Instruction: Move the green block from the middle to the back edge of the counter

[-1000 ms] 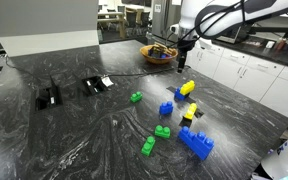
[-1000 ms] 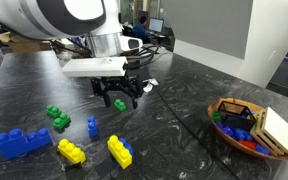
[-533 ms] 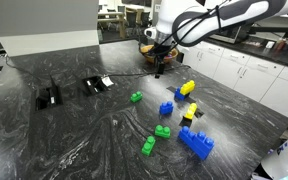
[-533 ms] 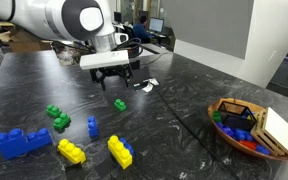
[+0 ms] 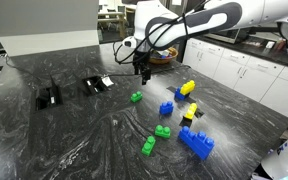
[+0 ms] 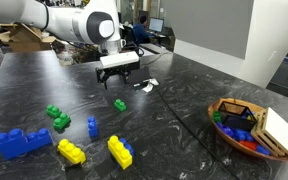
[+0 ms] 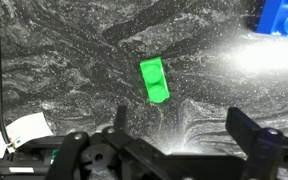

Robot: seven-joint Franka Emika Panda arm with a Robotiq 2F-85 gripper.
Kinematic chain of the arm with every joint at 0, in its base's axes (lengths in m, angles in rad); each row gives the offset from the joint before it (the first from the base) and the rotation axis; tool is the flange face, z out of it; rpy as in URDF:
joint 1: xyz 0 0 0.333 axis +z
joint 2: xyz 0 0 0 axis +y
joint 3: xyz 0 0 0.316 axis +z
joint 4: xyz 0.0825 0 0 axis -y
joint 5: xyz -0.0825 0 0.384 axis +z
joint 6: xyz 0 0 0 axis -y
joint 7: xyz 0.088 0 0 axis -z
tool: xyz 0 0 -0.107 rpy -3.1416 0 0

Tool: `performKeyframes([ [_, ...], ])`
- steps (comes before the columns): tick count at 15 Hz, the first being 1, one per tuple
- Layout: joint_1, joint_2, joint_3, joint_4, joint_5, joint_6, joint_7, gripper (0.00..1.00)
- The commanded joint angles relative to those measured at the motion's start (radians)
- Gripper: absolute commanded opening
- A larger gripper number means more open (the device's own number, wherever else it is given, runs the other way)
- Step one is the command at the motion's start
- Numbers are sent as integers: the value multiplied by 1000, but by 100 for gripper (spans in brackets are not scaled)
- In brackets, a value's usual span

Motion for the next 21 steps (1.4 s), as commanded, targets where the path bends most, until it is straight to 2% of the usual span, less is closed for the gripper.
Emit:
performKeyframes([
  [1, -1, 3, 3, 3, -2, -3, 5, 100],
  [7, 5, 8, 4, 10, -11, -16, -1, 100],
  [16, 24, 148, 27, 66, -24, -20, -113, 100],
  [21, 28, 195, 15, 107, -39, 18, -107, 100],
])
